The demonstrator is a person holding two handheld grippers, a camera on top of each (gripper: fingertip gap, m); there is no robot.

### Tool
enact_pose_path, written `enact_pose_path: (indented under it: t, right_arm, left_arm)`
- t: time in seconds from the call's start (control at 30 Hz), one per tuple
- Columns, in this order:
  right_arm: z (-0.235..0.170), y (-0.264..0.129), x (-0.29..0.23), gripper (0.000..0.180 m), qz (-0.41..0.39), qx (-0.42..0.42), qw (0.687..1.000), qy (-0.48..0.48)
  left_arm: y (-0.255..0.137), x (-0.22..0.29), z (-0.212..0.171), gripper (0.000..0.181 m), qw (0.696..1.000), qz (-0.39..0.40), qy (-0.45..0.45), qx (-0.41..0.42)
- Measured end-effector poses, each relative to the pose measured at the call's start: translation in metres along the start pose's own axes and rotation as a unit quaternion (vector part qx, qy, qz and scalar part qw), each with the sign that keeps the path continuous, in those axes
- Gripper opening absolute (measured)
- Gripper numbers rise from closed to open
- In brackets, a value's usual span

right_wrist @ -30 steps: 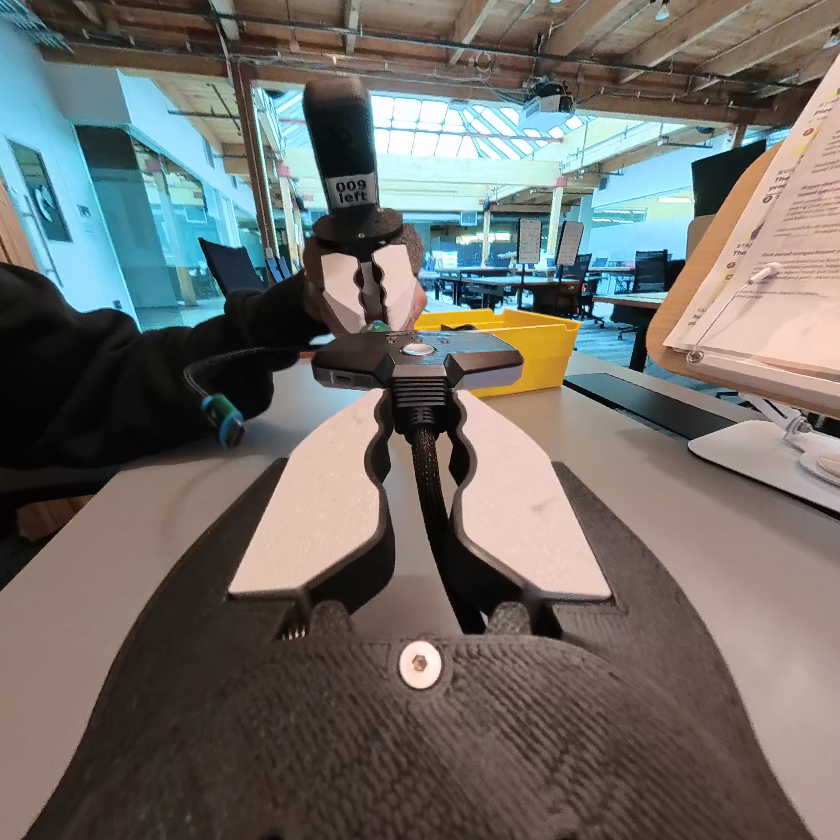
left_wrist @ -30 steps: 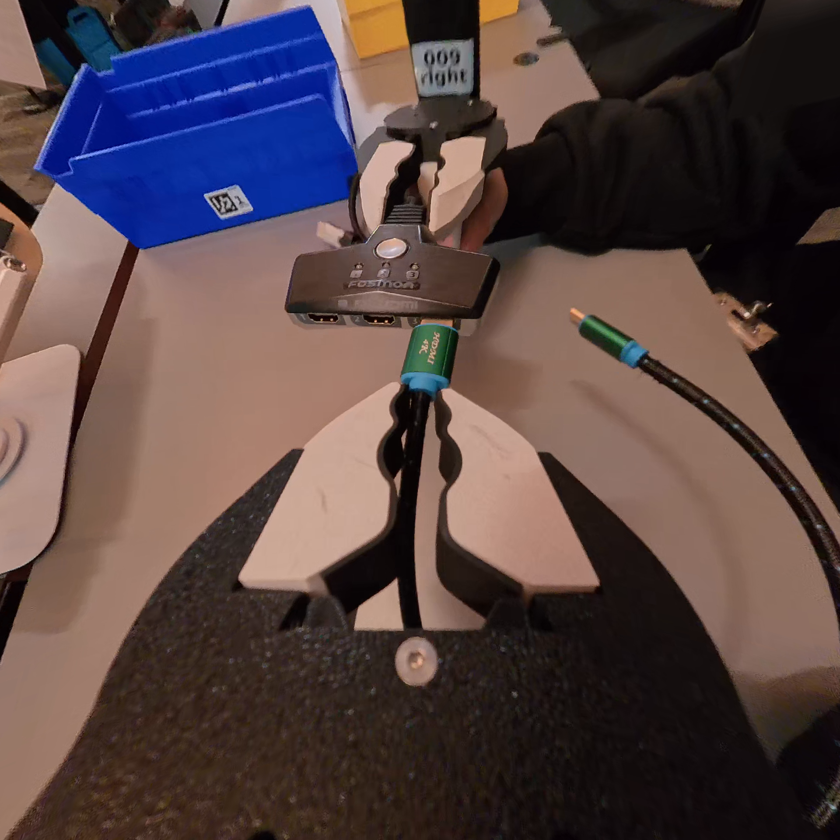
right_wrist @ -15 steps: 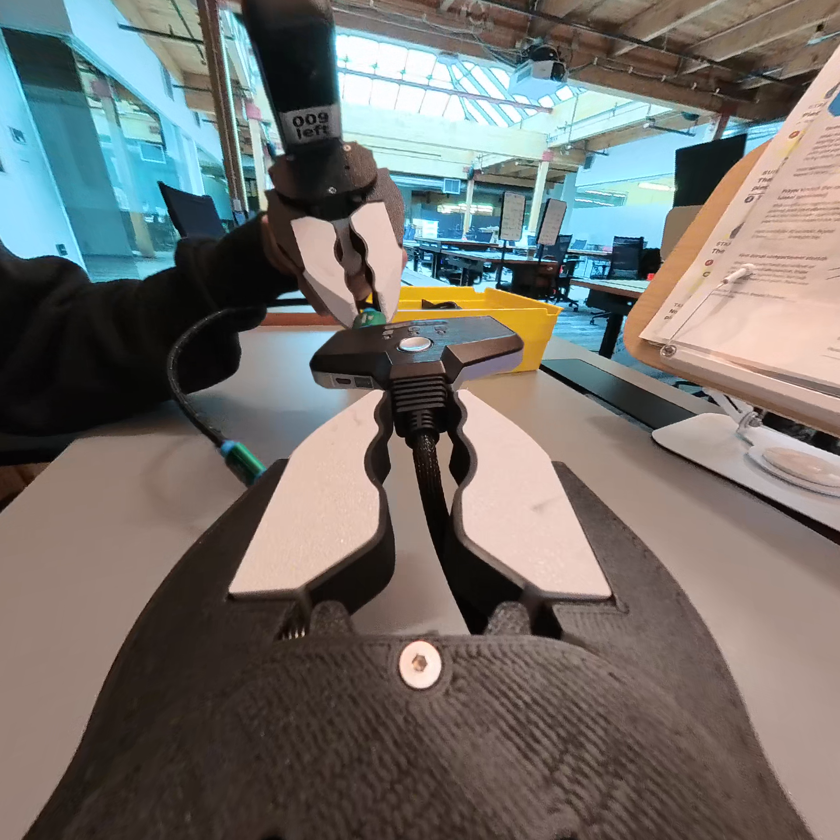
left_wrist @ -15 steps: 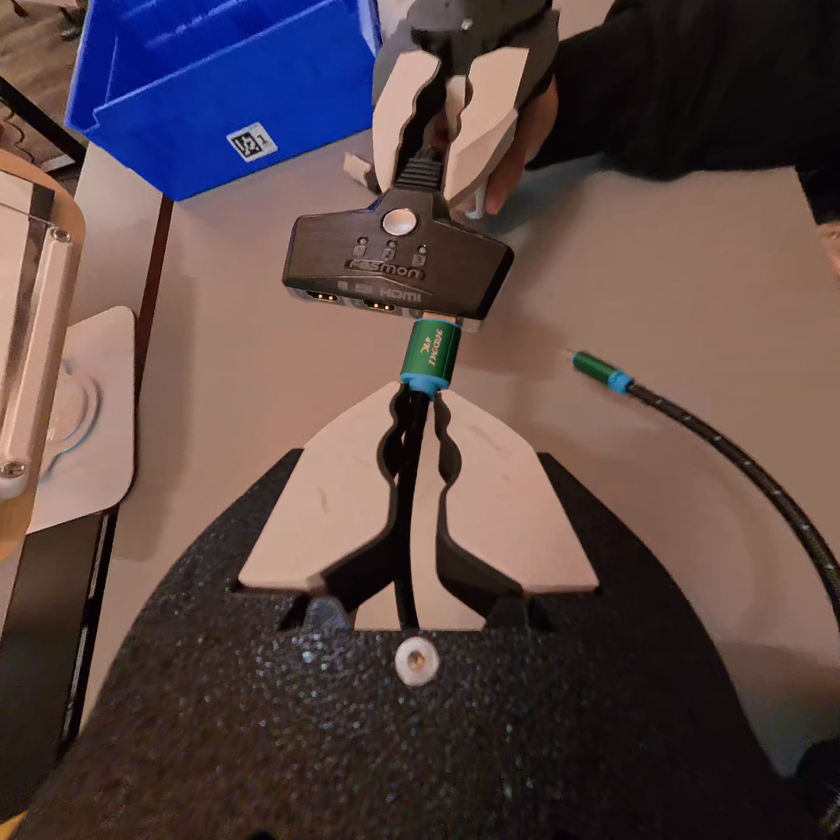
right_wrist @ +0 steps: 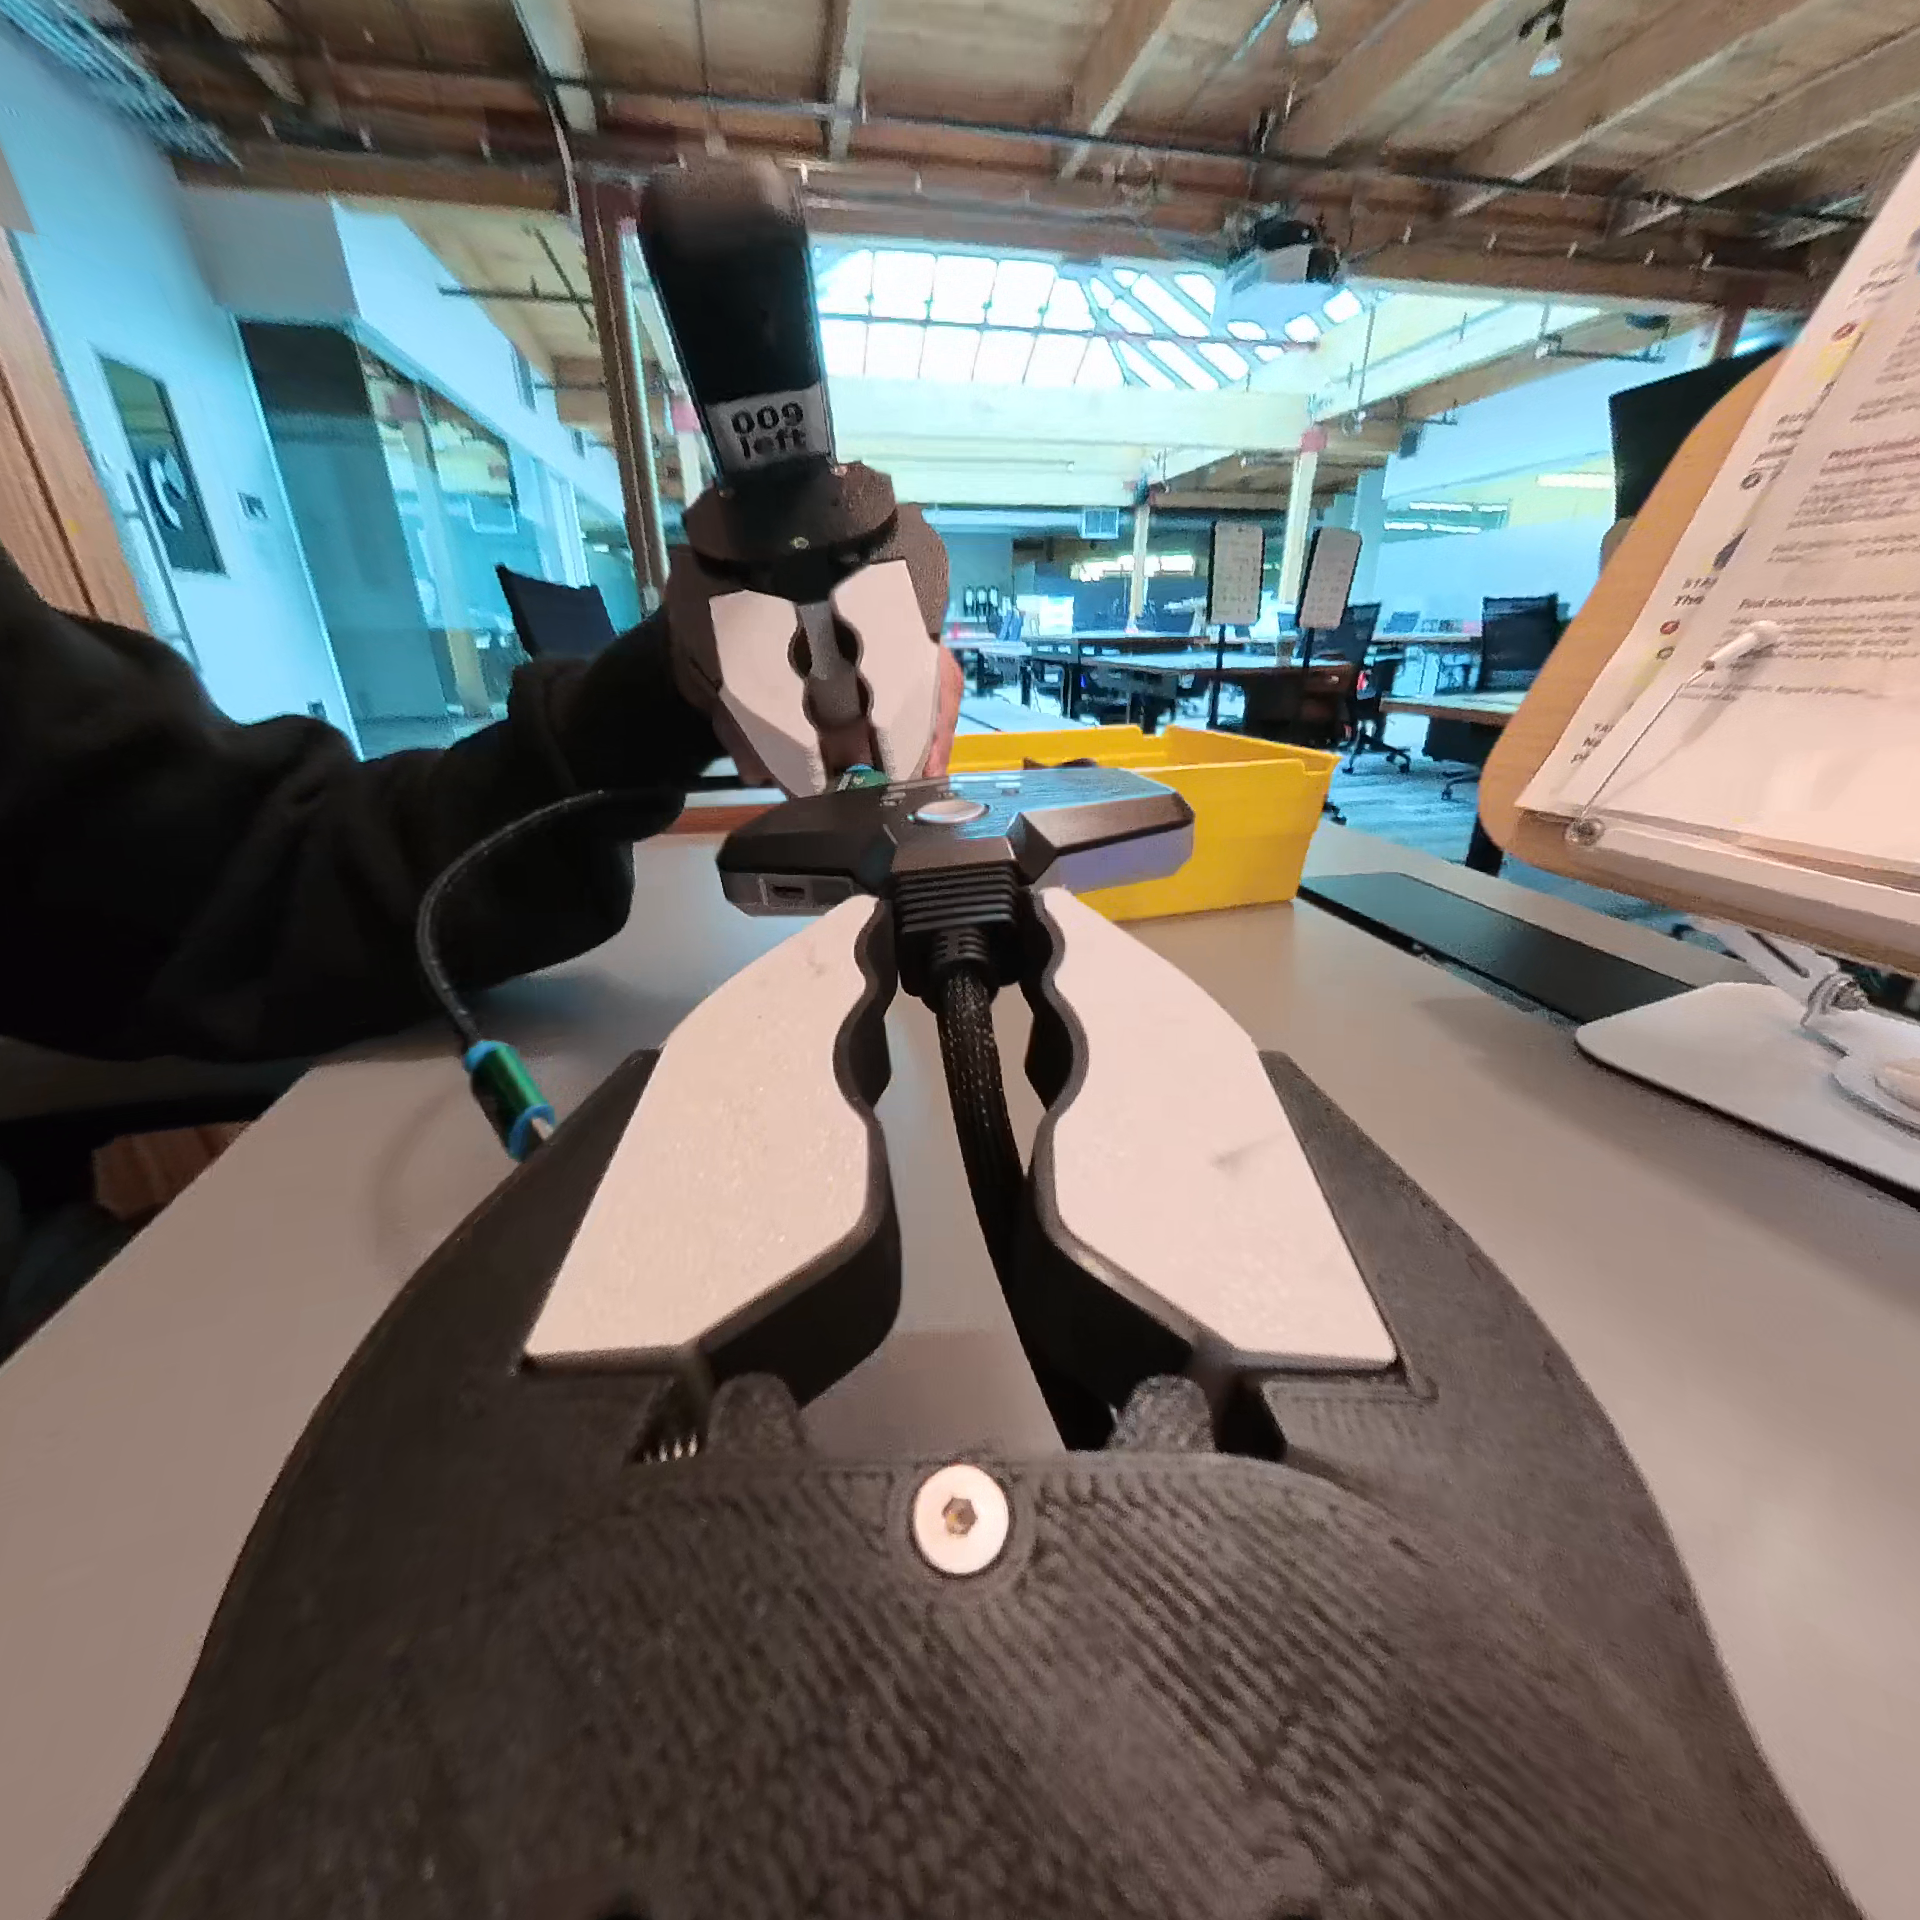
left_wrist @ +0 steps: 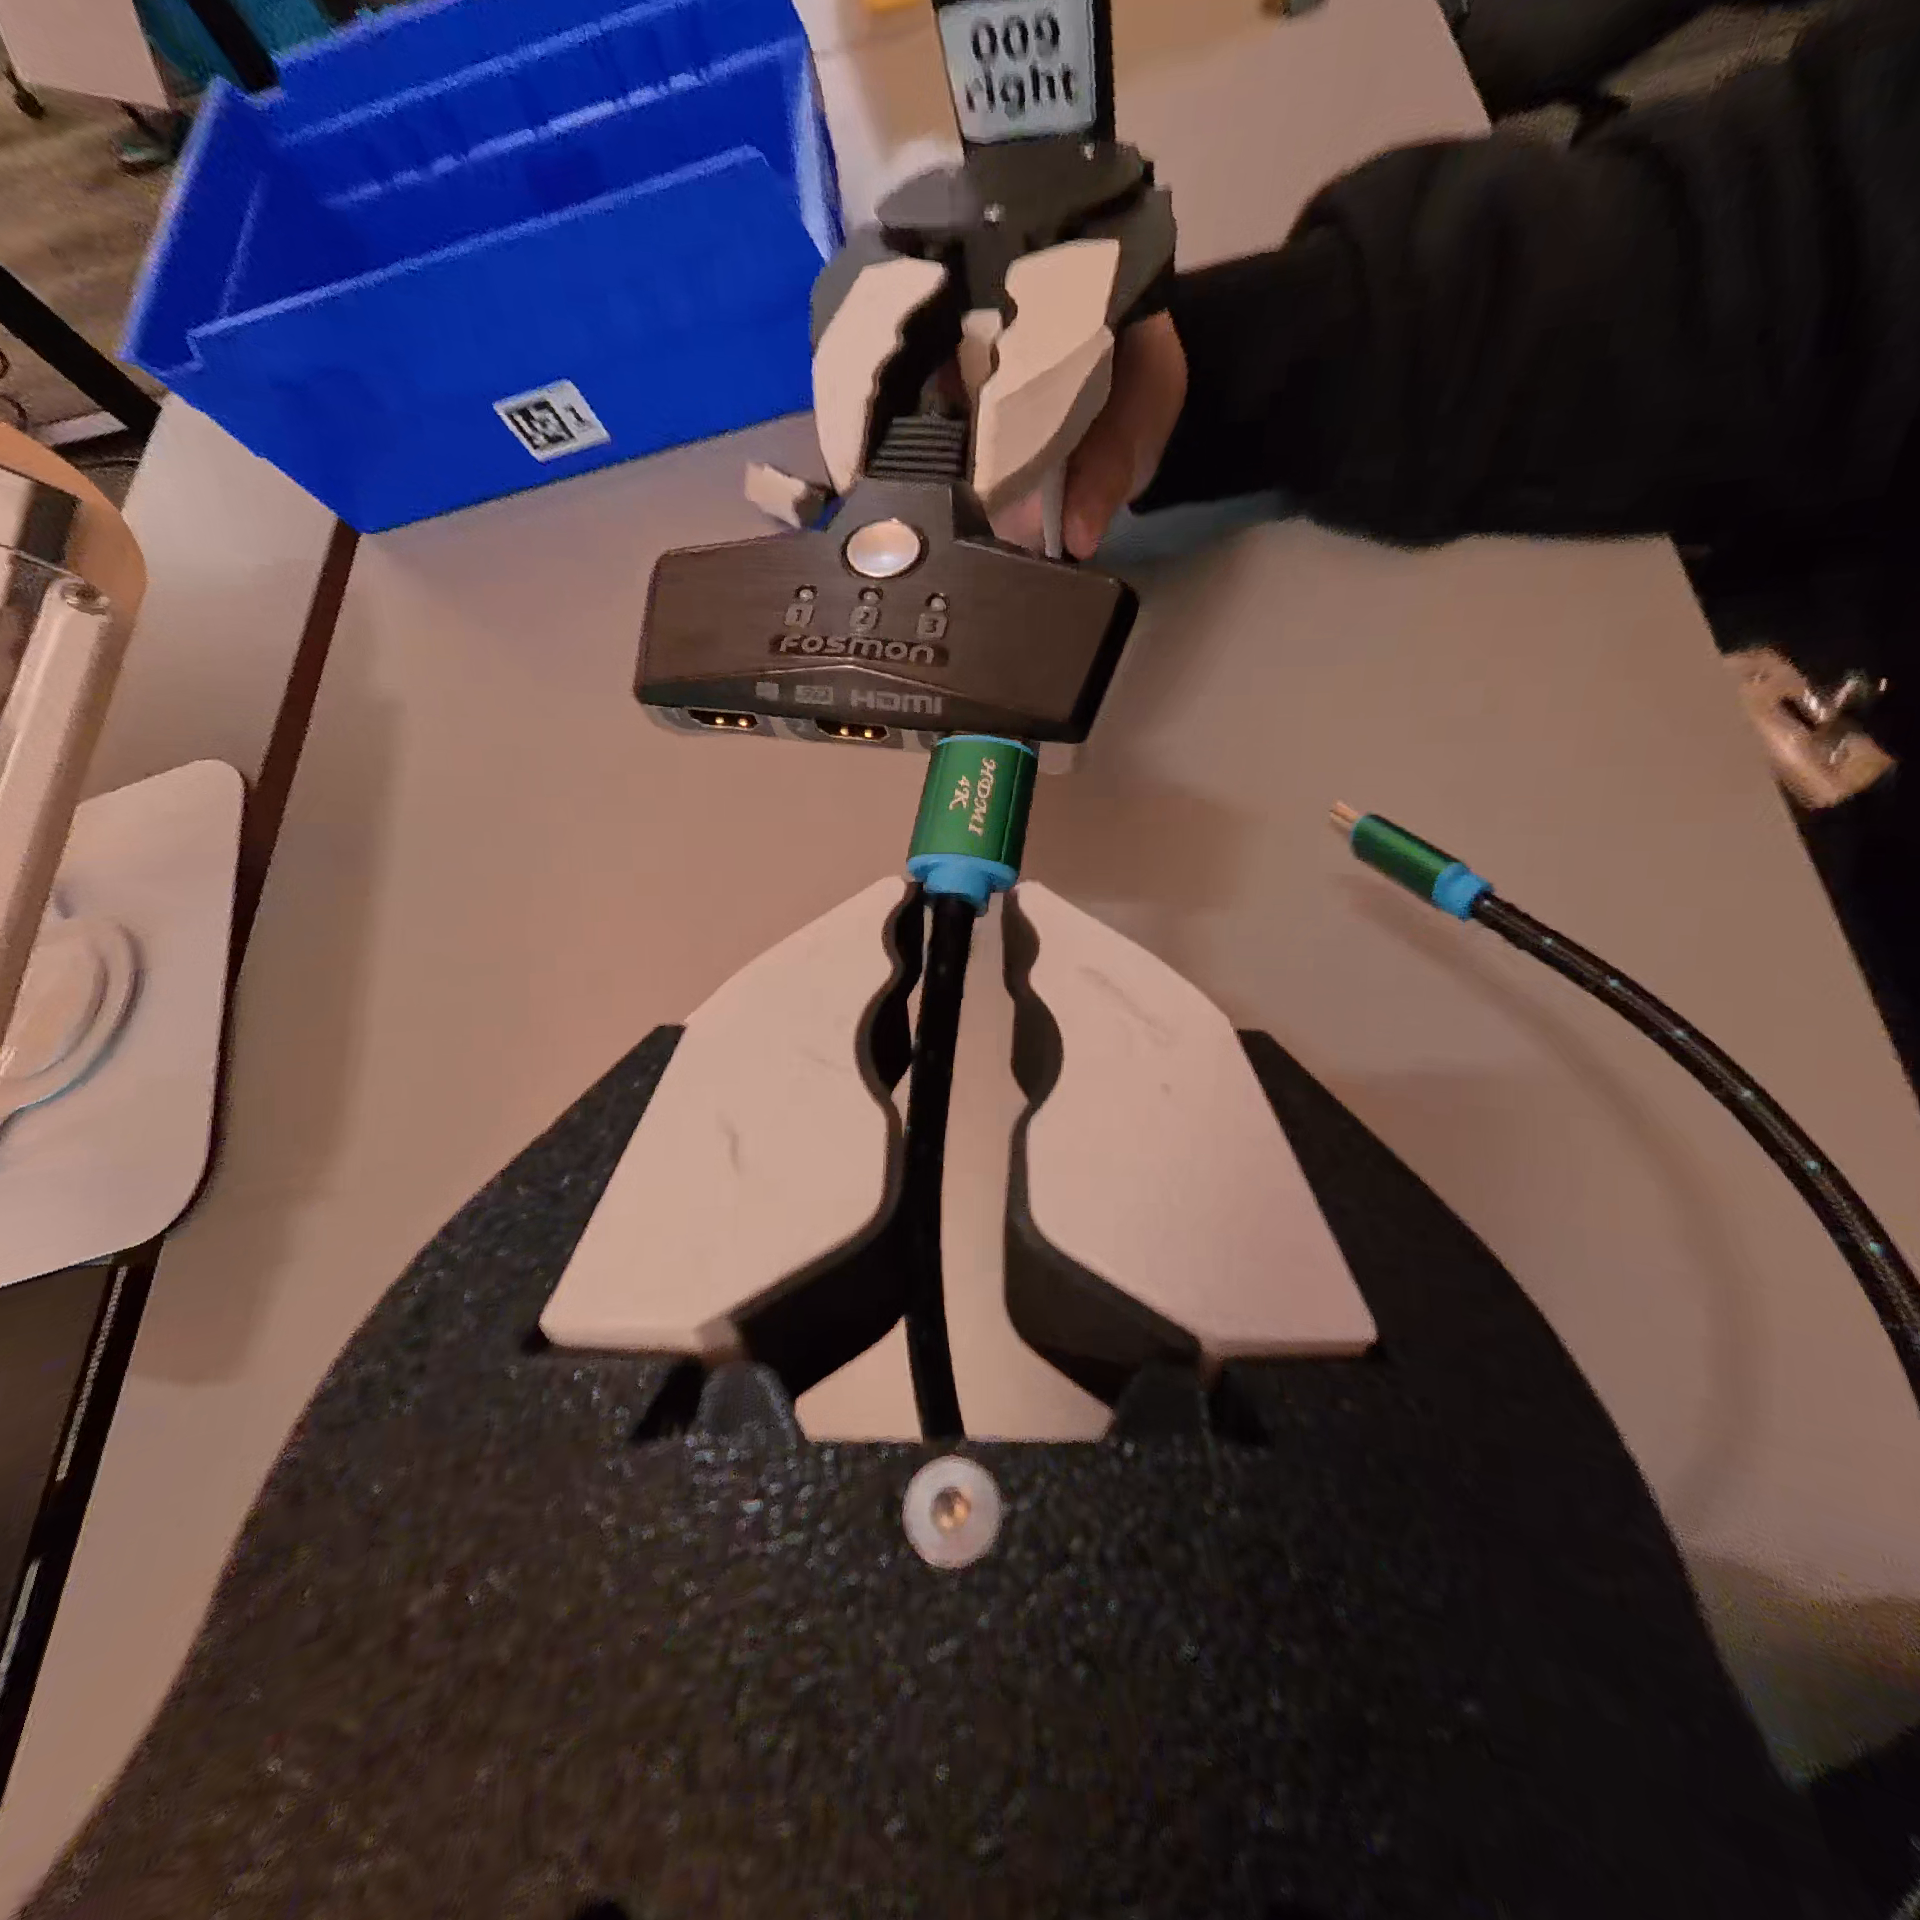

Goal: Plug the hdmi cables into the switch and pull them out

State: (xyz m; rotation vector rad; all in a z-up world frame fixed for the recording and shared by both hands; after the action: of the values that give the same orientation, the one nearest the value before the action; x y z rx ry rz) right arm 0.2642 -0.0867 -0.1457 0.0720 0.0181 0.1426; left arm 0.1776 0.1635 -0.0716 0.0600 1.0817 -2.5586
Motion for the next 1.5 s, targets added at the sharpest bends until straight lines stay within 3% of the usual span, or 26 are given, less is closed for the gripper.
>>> enact_pose_path:
  t: [0.03, 0.13, 0.27, 0.37, 0.47, 0.53, 0.6, 0.73, 0.8, 0.93, 1.03, 1.13, 1.2, 1.33, 1.5]
  right_arm:
    - [0.001, -0.003, 0.001, 0.023, -0.001, 0.005, 1.0, 0.002]
    - [0.0, -0.009, 0.002, 0.023, 0.001, 0.019, 1.0, 0.009]
    - [0.002, -0.013, 0.004, 0.023, 0.011, 0.05, 0.998, 0.025]
    - [0.0, -0.011, 0.004, 0.023, 0.018, 0.049, 0.998, 0.028]
    - [-0.002, -0.009, 0.003, 0.023, 0.02, 0.038, 0.999, 0.027]
    - [-0.005, -0.007, 0.003, 0.023, 0.021, 0.028, 0.999, 0.026]
    - [-0.006, -0.004, 0.002, 0.023, 0.025, 0.021, 0.999, 0.027]
    - [-0.01, 0.001, 0.002, 0.023, 0.028, 0.012, 0.999, 0.03]
    - [-0.01, 0.001, 0.002, 0.023, 0.027, 0.009, 0.999, 0.03]
    - [-0.01, 0.001, 0.002, 0.023, 0.025, 0.009, 0.999, 0.028]
    - [-0.01, 0.001, 0.002, 0.023, 0.026, 0.009, 0.999, 0.029]
    - [-0.01, 0.002, 0.002, 0.023, 0.028, 0.008, 0.999, 0.029]
    - [-0.01, 0.002, 0.001, 0.023, 0.029, 0.006, 0.999, 0.027]
    - [-0.01, 0.002, 0.001, 0.023, 0.03, 0.003, 0.999, 0.025]
    - [-0.01, 0.002, 0.001, 0.023, 0.032, 0.002, 0.999, 0.025]
  left_arm:
    - [-0.003, 0.001, 0.003, 0.014, 1.0, 0.004, -0.007, 0.011]
    - [-0.031, 0.007, 0.013, 0.022, 0.996, 0.004, -0.023, 0.083]
    - [-0.096, 0.008, 0.009, 0.023, 0.975, 0.101, -0.086, 0.176]
    - [-0.136, -0.004, -0.029, 0.025, 0.942, 0.279, -0.161, 0.092]
    - [-0.169, -0.018, -0.087, 0.024, 0.867, 0.429, -0.249, -0.056]
    - [-0.183, -0.025, -0.126, 0.027, 0.823, 0.461, -0.308, -0.119]
    - [-0.186, -0.036, -0.16, 0.03, 0.804, 0.47, -0.342, -0.129]
    - [-0.161, -0.054, -0.188, 0.034, 0.842, 0.41, -0.343, -0.073]
    - [-0.149, -0.063, -0.196, 0.035, 0.826, 0.367, -0.426, -0.048]
    - [-0.137, -0.077, -0.209, 0.037, 0.77, 0.292, -0.557, 0.105]
    - [-0.126, -0.08, -0.222, 0.037, 0.749, 0.239, -0.605, 0.129]
    - [-0.115, -0.083, -0.227, 0.037, 0.743, 0.2, -0.62, 0.154]
    - [-0.11, -0.085, -0.228, 0.01, 0.745, 0.182, -0.619, 0.17]
    - [-0.121, -0.079, -0.218, 0.008, 0.77, 0.196, -0.593, 0.134]
    - [-0.168, -0.057, -0.189, 0.007, 0.781, 0.259, -0.552, 0.135]
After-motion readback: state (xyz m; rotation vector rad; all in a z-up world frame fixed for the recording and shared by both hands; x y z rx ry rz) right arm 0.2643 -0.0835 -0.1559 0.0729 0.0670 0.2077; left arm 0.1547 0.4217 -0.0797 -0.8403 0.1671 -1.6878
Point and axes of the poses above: each gripper's, where its closed fingertips meet, y out along the fingers, z out of its top, x = y × z across the jaws, the point moved 10 cm from there along -y, back along the fingers, and after that the axes turned 7 degrees about -x, right-handed, at the moved point
